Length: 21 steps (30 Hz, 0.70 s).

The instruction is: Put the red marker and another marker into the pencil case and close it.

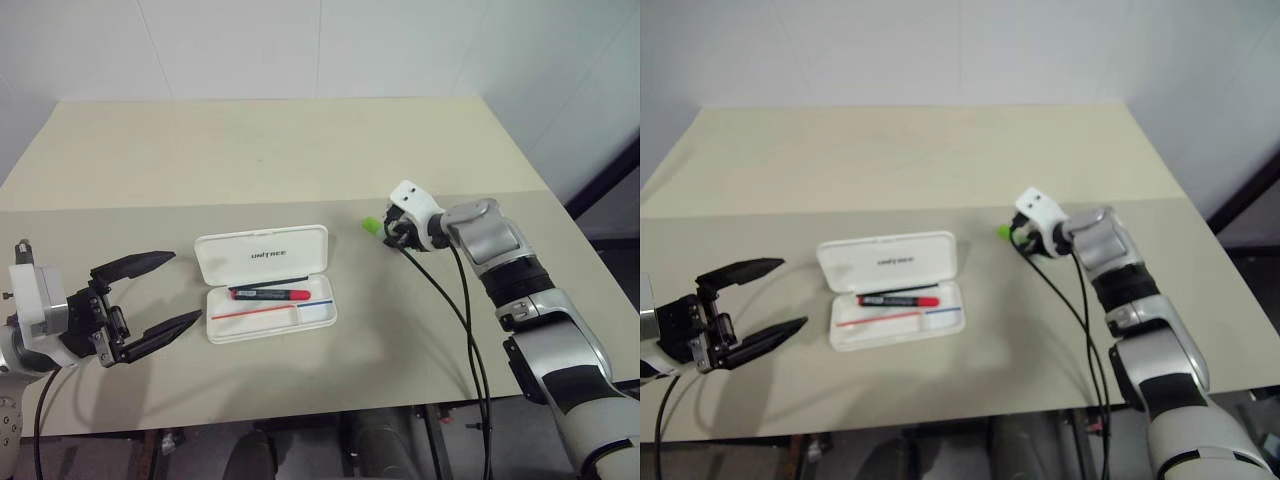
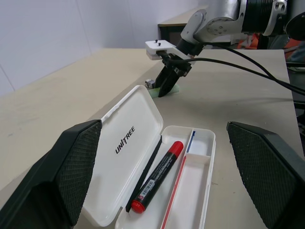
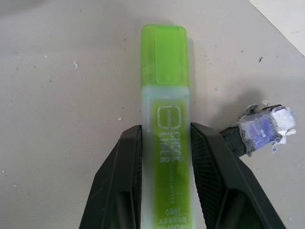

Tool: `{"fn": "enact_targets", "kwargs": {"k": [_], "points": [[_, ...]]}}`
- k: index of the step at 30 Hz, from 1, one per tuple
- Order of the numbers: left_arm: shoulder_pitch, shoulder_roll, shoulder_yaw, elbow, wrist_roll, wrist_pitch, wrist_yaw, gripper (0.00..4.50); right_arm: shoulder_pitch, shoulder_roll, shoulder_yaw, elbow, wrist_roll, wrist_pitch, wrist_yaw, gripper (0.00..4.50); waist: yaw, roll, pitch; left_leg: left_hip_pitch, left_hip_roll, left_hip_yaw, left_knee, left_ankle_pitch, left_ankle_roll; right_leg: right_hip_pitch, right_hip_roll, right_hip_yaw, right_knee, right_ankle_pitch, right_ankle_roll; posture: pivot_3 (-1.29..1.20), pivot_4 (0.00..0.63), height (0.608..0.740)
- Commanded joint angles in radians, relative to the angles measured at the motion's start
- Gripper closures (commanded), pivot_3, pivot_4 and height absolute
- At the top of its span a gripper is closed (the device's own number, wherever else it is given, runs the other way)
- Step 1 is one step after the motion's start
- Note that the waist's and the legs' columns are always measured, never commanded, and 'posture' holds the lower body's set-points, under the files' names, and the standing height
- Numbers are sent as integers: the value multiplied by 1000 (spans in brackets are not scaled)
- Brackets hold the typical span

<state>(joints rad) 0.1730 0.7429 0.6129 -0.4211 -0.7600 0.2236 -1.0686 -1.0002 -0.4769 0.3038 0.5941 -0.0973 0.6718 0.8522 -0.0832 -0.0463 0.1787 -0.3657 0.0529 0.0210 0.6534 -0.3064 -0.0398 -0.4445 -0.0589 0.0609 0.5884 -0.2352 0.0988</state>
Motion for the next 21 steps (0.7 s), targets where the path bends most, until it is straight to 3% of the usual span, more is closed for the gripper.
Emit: {"fn": "enact_targets", "kwargs": {"k": [1, 15, 21], "points": [[-11, 0, 6, -15, -8, -20, 3, 0, 2, 1, -35, -29, 3, 29, -32, 3394, 0, 0, 0, 0, 0, 0, 0, 0, 0, 0, 0, 0, 0, 0, 0, 0, 150, 740], [-54, -3, -45, 14, -7, -25, -7, 0, -38, -15, -145, -242, 64, 83, -78, 3394, 0, 10, 6, -4, 0, 0, -5, 0, 0, -3, 0, -1, -1, 5, 9, 0, 150, 740], [-55, -4, -57, 36, -11, -32, -36, 0, -46, -39, -236, -467, 171, 160, -46, 3394, 2, 13, 8, -5, 0, 0, -5, 0, 0, -3, 0, -1, -3, 7, 12, 0, 150, 740]]}}
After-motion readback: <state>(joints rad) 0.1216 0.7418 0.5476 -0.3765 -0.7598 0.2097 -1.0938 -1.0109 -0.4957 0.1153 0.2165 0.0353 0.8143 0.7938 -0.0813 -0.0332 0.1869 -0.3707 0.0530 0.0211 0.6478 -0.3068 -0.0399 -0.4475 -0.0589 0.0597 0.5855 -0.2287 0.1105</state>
